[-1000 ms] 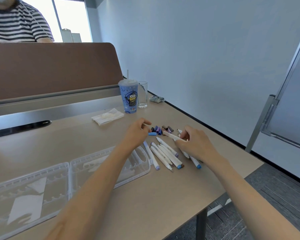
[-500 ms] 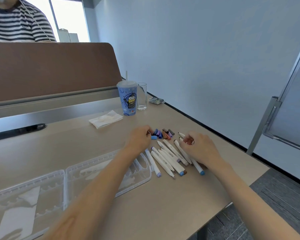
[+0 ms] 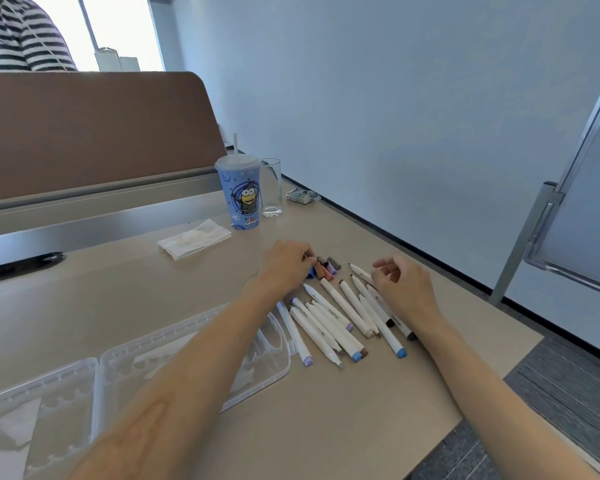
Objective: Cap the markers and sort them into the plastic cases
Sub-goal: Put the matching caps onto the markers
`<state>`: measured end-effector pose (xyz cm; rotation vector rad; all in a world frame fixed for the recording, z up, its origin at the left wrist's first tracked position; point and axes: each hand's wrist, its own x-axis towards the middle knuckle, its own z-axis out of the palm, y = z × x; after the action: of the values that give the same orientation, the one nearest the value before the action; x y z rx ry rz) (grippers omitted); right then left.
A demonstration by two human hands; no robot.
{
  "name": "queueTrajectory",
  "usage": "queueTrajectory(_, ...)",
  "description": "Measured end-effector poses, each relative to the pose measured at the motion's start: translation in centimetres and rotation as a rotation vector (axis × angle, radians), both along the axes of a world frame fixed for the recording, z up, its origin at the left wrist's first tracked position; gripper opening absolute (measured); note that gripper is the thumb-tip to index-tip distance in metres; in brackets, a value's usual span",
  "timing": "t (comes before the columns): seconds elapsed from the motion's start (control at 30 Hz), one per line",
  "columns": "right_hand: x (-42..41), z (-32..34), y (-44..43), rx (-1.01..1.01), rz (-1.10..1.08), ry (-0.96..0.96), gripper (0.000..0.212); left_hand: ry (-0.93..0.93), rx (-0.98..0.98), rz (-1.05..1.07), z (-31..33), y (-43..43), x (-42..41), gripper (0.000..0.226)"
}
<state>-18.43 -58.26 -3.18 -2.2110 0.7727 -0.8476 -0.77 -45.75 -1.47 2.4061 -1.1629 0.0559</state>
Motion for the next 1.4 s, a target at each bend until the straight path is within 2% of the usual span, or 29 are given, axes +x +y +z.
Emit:
queueTrajectory(0.37, -0.6, -0.2, 0.0, 0.034, 0.016, -0.072, 0.010, 0.103, 0.002, 0.008, 0.6, 0.3, 0.4, 0.016)
queueTrajectory(0.63, -0.6, -0.3, 0.1, 0.005, 0.046, -0.072, 0.010, 0.078, 0.051, -0.024, 0.9, 3.3, 1.0, 0.026)
queueTrajectory(0.93, -0.7, -0.3, 0.3, 0.004, 0.085, -0.067, 0.010, 0.067, 0.110, 0.007, 0.8, 4.1, 0.4, 0.023)
queueTrajectory(1.23, -0.8, -0.2, 0.4, 0.019, 0.094, -0.085, 0.011, -0.060, 0.253, -0.024, 0.7, 3.5, 0.3, 0.027)
queueTrajectory(1.4, -0.9, 0.0, 0.3, 0.071, 0.080, -0.120, 0.010, -0.198, 0.321, -0.061, 1.1, 3.6, -0.2, 0.027)
